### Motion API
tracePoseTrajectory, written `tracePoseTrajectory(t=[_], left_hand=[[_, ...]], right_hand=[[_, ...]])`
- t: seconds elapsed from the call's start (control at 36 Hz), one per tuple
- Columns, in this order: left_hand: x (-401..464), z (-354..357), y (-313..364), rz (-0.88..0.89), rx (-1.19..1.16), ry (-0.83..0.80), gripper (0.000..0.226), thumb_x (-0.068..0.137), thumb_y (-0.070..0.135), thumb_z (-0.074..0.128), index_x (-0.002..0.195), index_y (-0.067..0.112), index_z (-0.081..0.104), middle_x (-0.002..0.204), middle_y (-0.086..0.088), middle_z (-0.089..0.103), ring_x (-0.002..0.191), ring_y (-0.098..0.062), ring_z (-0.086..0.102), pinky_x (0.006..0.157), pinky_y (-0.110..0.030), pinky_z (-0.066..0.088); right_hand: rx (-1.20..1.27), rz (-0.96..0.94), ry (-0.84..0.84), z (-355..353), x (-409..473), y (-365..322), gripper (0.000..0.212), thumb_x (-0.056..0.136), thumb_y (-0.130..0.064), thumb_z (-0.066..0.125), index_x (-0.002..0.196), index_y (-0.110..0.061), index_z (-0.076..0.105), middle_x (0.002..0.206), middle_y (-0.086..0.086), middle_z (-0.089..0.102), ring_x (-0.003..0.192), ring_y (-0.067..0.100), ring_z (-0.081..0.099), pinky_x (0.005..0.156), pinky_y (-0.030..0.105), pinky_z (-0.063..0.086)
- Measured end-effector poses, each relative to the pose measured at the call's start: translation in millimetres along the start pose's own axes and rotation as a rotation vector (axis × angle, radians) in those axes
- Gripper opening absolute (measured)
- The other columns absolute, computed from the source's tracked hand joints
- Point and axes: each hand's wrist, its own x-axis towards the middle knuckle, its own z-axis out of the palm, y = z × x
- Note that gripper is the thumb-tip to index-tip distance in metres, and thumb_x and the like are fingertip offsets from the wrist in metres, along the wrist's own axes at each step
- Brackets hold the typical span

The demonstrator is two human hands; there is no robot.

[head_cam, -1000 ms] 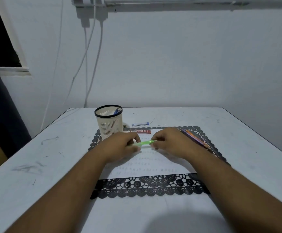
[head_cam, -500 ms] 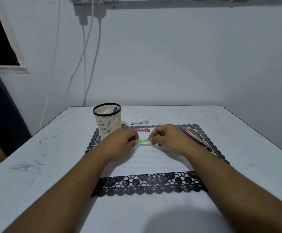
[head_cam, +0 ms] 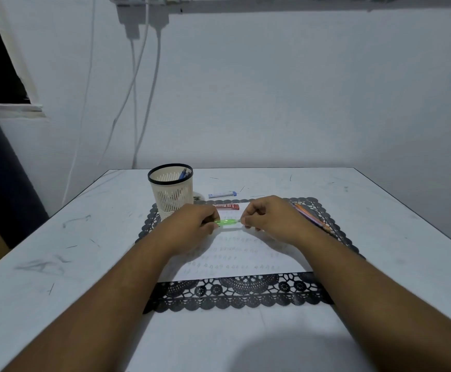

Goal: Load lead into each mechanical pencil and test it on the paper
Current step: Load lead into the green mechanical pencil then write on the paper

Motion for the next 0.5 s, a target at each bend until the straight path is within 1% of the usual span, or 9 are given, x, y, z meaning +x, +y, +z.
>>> tracePoseTrajectory(t=[0.08, 0.17, 0.19, 0.22, 0.25, 0.28, 0.31, 0.42, 0.5], left_hand=[[0.1, -1.8, -2.3, -0.004, -0.001, 0.010, 0.016, 0.103, 0.023, 0.058, 0.089, 0.031, 0.060, 0.089, 0.015, 0.061, 0.080, -0.002, 0.054, 0.065, -0.024, 0.037], [0.1, -2.6, -5.4, -0.012, -0.011, 0.006, 0.017, 0.102, 0.022, 0.059, 0.088, 0.032, 0.060, 0.088, 0.016, 0.061, 0.080, -0.002, 0.055, 0.065, -0.025, 0.037], [0.1, -2.5, -6.0, -0.015, -0.011, 0.003, 0.016, 0.102, 0.021, 0.058, 0.089, 0.031, 0.061, 0.088, 0.016, 0.061, 0.080, -0.002, 0.056, 0.065, -0.025, 0.038], [0.3, -2.1, -6.5, -0.017, -0.009, 0.001, 0.015, 0.102, 0.021, 0.058, 0.090, 0.030, 0.062, 0.088, 0.016, 0.061, 0.081, -0.002, 0.056, 0.065, -0.025, 0.038], [0.6, -1.9, -6.6, -0.017, -0.007, -0.001, 0.015, 0.102, 0.021, 0.058, 0.091, 0.030, 0.062, 0.089, 0.017, 0.061, 0.081, -0.002, 0.056, 0.065, -0.025, 0.038], [1.2, -1.8, -6.4, -0.017, -0.004, -0.002, 0.015, 0.102, 0.021, 0.058, 0.091, 0.031, 0.062, 0.089, 0.017, 0.061, 0.081, -0.002, 0.056, 0.065, -0.025, 0.038], [1.8, -2.1, -5.6, -0.015, -0.001, -0.004, 0.017, 0.102, 0.021, 0.058, 0.090, 0.032, 0.061, 0.089, 0.017, 0.061, 0.081, -0.002, 0.055, 0.065, -0.025, 0.037], [1.9, -2.7, -3.0, -0.011, 0.005, -0.010, 0.018, 0.102, 0.021, 0.058, 0.089, 0.032, 0.058, 0.088, 0.016, 0.058, 0.079, -0.002, 0.053, 0.064, -0.024, 0.035], [0.1, -1.7, -4.5, -0.020, -0.007, -0.011, 0.016, 0.102, 0.020, 0.058, 0.090, 0.031, 0.061, 0.089, 0.015, 0.060, 0.080, -0.003, 0.055, 0.064, -0.025, 0.036]], right_hand=[[-0.001, 0.015, 0.020, -6.3, 1.1, 2.2, 0.011, 0.095, -0.022, 0.075, 0.085, -0.024, 0.079, 0.079, -0.013, 0.076, 0.065, -0.009, 0.062, 0.069, 0.023, 0.047], [0.029, 0.041, 0.038, -6.2, 1.5, 6.8, 0.012, 0.095, -0.017, 0.075, 0.084, -0.020, 0.079, 0.077, -0.009, 0.073, 0.063, -0.004, 0.062, 0.059, 0.014, 0.047], [0.049, 0.058, 0.035, -4.1, 0.5, 8.1, 0.013, 0.094, -0.017, 0.075, 0.082, -0.021, 0.079, 0.077, -0.007, 0.073, 0.068, -0.001, 0.065, 0.059, 0.016, 0.051], [0.065, 0.072, 0.025, -1.2, 0.1, 10.3, 0.013, 0.093, -0.017, 0.077, 0.081, -0.022, 0.079, 0.078, -0.005, 0.075, 0.076, 0.006, 0.070, 0.067, 0.022, 0.059], [0.074, 0.084, 0.008, 2.1, -0.1, 12.0, 0.011, 0.091, -0.017, 0.078, 0.081, -0.023, 0.079, 0.081, -0.004, 0.076, 0.085, 0.017, 0.074, 0.078, 0.036, 0.065], [0.081, 0.086, -0.009, 5.4, -0.5, 12.2, 0.010, 0.090, -0.017, 0.079, 0.082, -0.024, 0.080, 0.082, -0.002, 0.077, 0.090, 0.027, 0.075, 0.084, 0.047, 0.065], [0.073, 0.081, -0.018, 7.6, 0.3, 12.1, 0.011, 0.089, -0.017, 0.080, 0.082, -0.025, 0.080, 0.082, -0.002, 0.077, 0.091, 0.031, 0.075, 0.083, 0.050, 0.064], [-0.029, 0.050, -0.008, 11.0, 1.0, 10.8, 0.011, 0.090, -0.022, 0.081, 0.081, -0.027, 0.080, 0.073, -0.014, 0.073, 0.067, 0.007, 0.064, 0.058, 0.025, 0.048], [-0.020, 0.050, -0.004, 12.8, 0.0, 13.4, 0.008, 0.090, -0.024, 0.081, 0.085, -0.029, 0.079, 0.078, -0.010, 0.073, 0.066, 0.007, 0.060, 0.057, 0.024, 0.046]])
